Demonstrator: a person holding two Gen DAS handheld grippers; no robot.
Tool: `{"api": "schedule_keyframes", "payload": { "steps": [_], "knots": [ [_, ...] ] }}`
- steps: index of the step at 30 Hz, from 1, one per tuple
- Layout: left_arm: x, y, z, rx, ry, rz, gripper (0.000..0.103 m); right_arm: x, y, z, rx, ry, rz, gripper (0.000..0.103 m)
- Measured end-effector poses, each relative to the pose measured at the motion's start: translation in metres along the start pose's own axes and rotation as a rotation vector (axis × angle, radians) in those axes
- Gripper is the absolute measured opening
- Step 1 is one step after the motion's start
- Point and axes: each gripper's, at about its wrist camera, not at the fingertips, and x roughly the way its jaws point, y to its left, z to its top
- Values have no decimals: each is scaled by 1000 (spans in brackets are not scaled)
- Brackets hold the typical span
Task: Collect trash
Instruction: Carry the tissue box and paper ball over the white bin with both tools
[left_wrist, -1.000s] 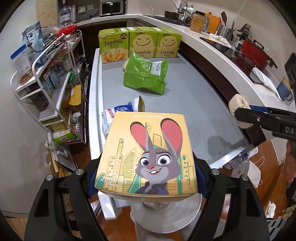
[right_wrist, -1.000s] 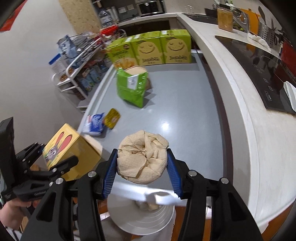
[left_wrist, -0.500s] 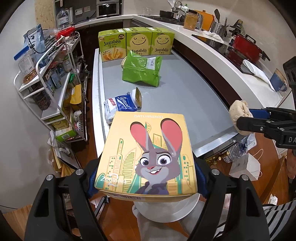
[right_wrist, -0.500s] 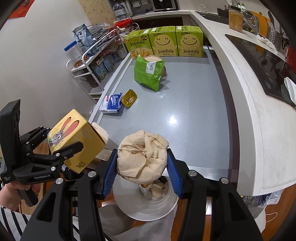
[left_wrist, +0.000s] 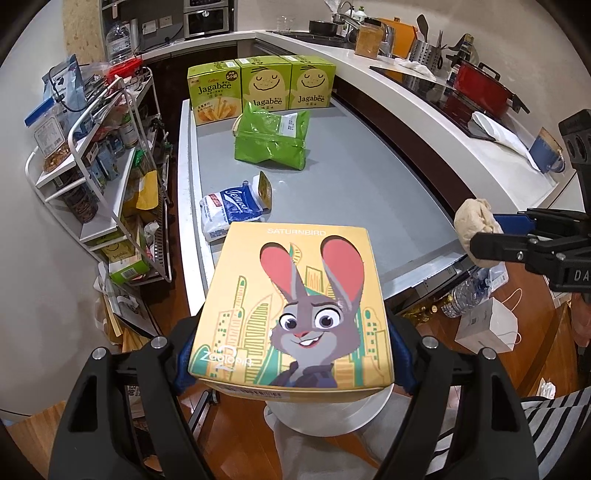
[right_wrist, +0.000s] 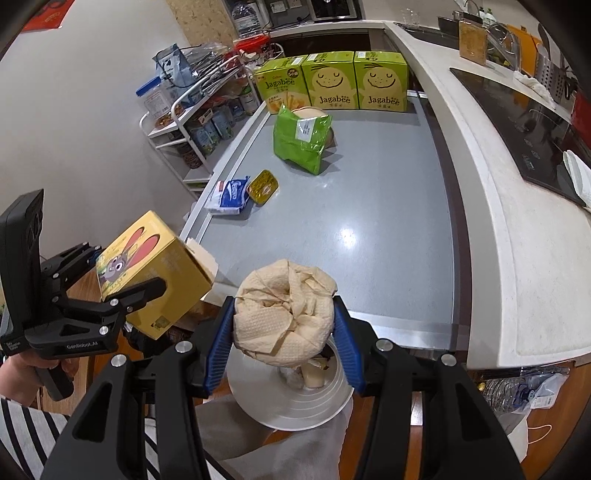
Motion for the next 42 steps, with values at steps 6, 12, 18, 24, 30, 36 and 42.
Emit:
{"api": "schedule_keyframes", "payload": {
  "steps": [6, 12, 18, 24, 30, 36, 42],
  "knots": [
    [0, -9, -10, 29, 26, -19, 79, 4, 5, -14, -17, 48, 29, 49],
    [9, -22, -30, 75, 90, -49, 79, 16, 12, -35, -54, 118, 37, 49],
    [35, -34, -57, 129, 191, -54, 79, 44, 6, -59, -48, 206, 19, 49],
    [70, -37, -86, 155, 299, -47, 79, 79, -2, -77, -44, 283, -18, 49],
    [99, -35, -105, 171, 375, -34, 79, 108, -7, -93, -23, 338, -24, 49],
    [119, -37, -118, 194, 425, -22, 79, 127, -7, -102, -12, 378, -31, 49],
    [140, -43, -120, 210, 456, -8, 79, 151, -6, -106, -3, 405, -49, 49]
  ]
}}
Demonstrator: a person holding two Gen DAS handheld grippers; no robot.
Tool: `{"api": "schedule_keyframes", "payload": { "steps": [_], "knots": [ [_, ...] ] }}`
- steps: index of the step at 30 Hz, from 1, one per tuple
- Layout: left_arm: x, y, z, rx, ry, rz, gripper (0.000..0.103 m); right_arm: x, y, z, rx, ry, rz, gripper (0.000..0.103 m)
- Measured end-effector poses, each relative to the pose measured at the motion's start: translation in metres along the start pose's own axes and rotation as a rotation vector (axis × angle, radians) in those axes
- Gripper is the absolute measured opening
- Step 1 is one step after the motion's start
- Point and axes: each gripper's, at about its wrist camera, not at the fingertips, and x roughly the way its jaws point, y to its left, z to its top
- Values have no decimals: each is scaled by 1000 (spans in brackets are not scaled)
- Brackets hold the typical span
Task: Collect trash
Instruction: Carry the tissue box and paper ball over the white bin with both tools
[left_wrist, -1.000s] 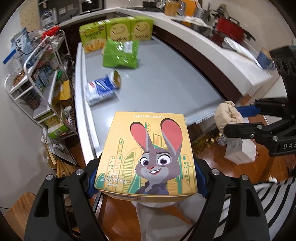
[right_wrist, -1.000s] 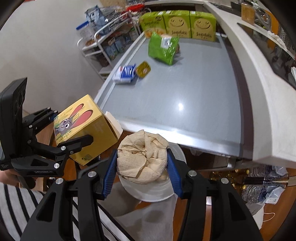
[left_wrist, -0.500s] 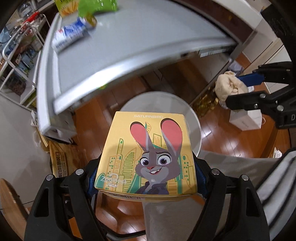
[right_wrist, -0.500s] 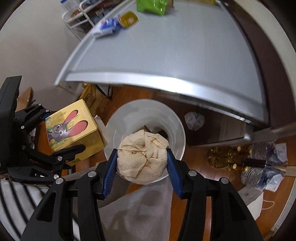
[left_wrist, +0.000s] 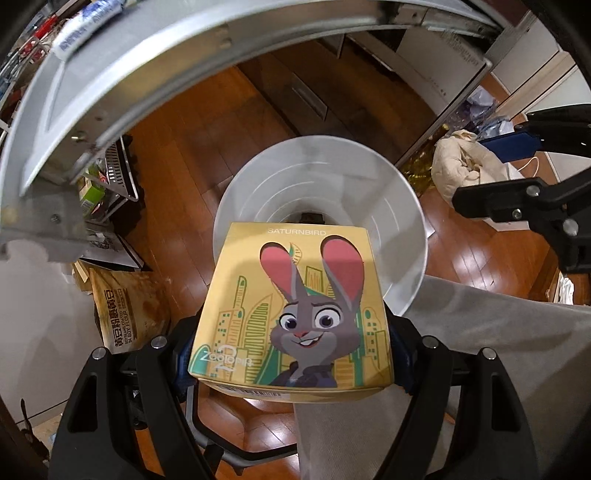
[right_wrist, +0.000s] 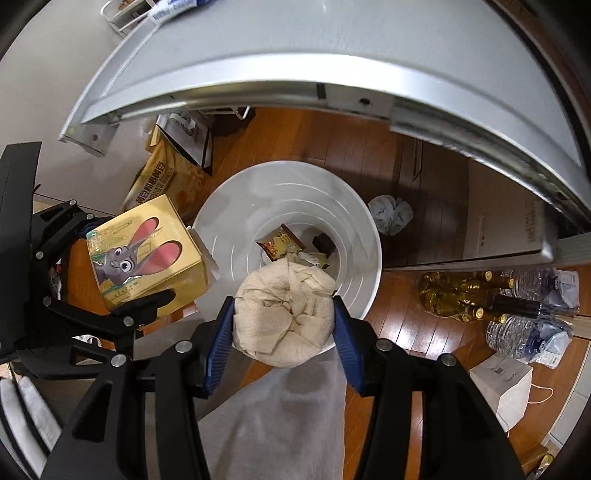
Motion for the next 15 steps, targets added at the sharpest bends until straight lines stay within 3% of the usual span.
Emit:
{"api": "schedule_keyframes", "payload": {
  "steps": [15],
  "knots": [
    [19, 2, 16, -3, 36, 13, 79, 27, -5, 13, 22, 34, -21, 49]
  ]
}}
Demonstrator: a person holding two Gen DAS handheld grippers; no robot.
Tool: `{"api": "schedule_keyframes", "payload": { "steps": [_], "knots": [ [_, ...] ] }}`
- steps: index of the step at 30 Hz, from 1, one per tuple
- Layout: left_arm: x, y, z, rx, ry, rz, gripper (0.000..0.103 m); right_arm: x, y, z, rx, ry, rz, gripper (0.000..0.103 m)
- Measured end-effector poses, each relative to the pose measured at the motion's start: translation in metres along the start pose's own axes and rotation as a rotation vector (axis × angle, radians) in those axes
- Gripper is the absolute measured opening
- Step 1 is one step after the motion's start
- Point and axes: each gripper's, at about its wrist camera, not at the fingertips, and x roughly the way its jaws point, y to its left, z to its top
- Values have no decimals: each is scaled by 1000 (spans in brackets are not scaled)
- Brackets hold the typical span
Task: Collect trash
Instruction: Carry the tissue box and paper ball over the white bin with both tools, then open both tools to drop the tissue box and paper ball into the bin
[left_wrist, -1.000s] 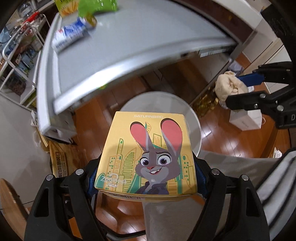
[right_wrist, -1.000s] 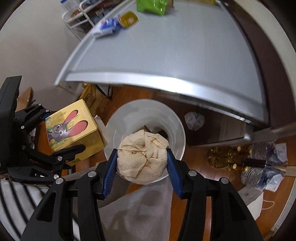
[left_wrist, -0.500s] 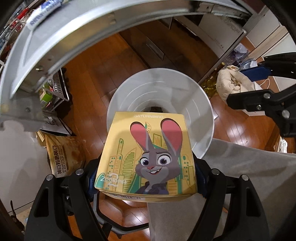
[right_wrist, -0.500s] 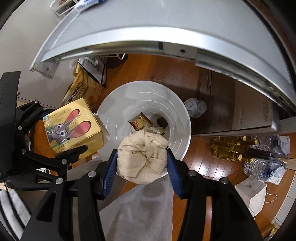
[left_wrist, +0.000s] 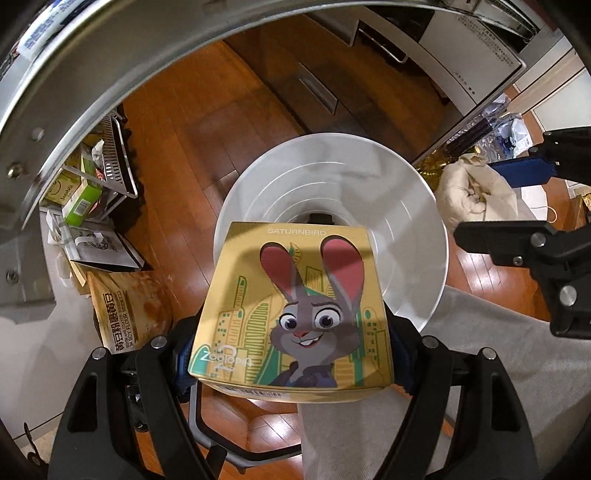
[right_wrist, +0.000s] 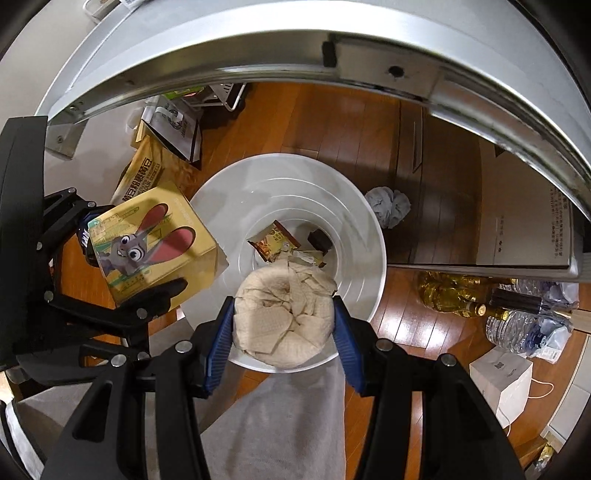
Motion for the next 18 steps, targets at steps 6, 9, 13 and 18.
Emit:
{"api": "schedule_keyframes", "payload": {
  "steps": [6, 9, 13, 18],
  "knots": [
    [1, -2, 4, 8, 7, 2, 79, 7, 4, 6, -16, 12, -10, 49],
    [1, 2, 6, 5, 2, 1, 79, 10, 5, 8, -17, 15, -13, 50],
    [-1, 3, 7, 5, -7, 0, 79, 10, 5, 9, -14, 20, -10, 50],
    [-3, 4, 6, 6, -3, -40, 80, 11, 5, 9, -3, 25, -9, 50]
  ]
}}
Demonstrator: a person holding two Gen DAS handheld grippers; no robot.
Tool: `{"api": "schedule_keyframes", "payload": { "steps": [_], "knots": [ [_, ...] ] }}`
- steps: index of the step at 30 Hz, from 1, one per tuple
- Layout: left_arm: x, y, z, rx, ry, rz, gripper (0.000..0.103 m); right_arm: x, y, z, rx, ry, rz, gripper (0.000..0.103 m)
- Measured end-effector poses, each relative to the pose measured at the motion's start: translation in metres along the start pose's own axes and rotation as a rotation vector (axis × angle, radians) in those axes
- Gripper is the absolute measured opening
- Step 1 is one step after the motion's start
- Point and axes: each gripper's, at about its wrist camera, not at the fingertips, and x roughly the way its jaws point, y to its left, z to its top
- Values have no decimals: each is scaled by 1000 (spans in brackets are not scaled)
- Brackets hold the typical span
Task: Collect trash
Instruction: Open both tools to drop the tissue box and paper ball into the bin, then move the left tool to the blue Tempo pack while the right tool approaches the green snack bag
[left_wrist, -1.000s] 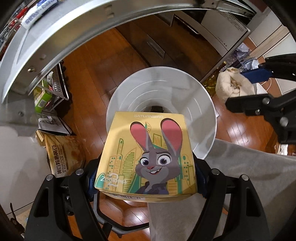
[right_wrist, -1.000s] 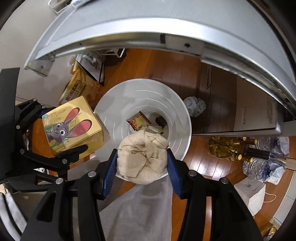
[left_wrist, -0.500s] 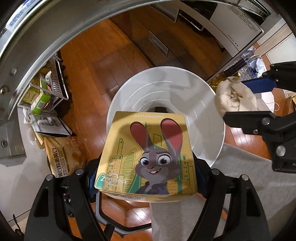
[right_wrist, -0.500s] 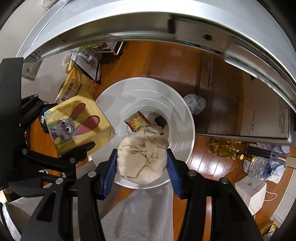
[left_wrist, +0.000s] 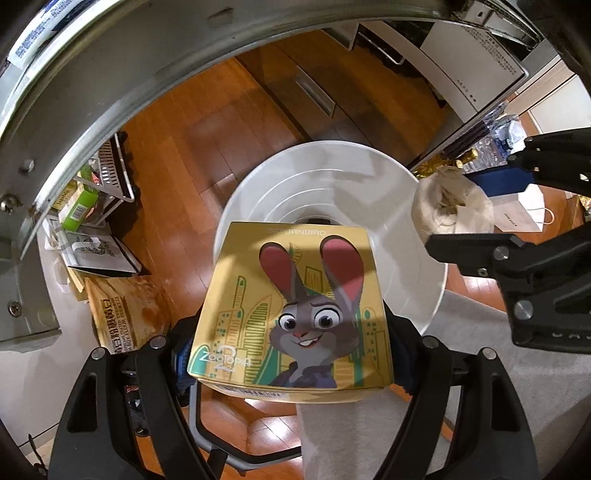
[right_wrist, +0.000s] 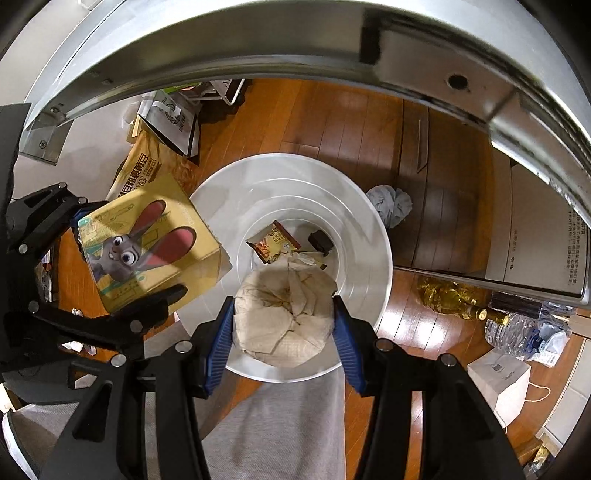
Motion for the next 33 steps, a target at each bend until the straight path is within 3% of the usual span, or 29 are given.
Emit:
{"api": "schedule_keyframes", "payload": {
  "steps": [4, 7, 9, 12, 23, 28, 33],
  "knots": [
    [-7, 0, -2, 7, -28, -30, 93, 1, -2, 2, 16, 3, 5, 50],
    [-11, 1, -5, 8, -41, -34, 93, 3, -7, 3, 52, 5, 26, 51],
    [-12, 2, -6, 4, -39, -32, 93, 2, -9, 3, 64, 1, 28, 69],
    [-12, 5, -9, -4, -33, -30, 93, 1, -12, 3, 76, 0, 36, 78],
    [-24, 10, -16, -54, -46, -15, 93, -9, -13, -6, 103, -28, 48, 91],
    [-59, 13, -20, -95, -125, -20, 93, -45, -7, -15, 60, -88, 61, 98],
    [-114, 17, -19, -128, -268, -2, 93, -111, 1, -18, 2, -256, -2, 98]
  ]
}}
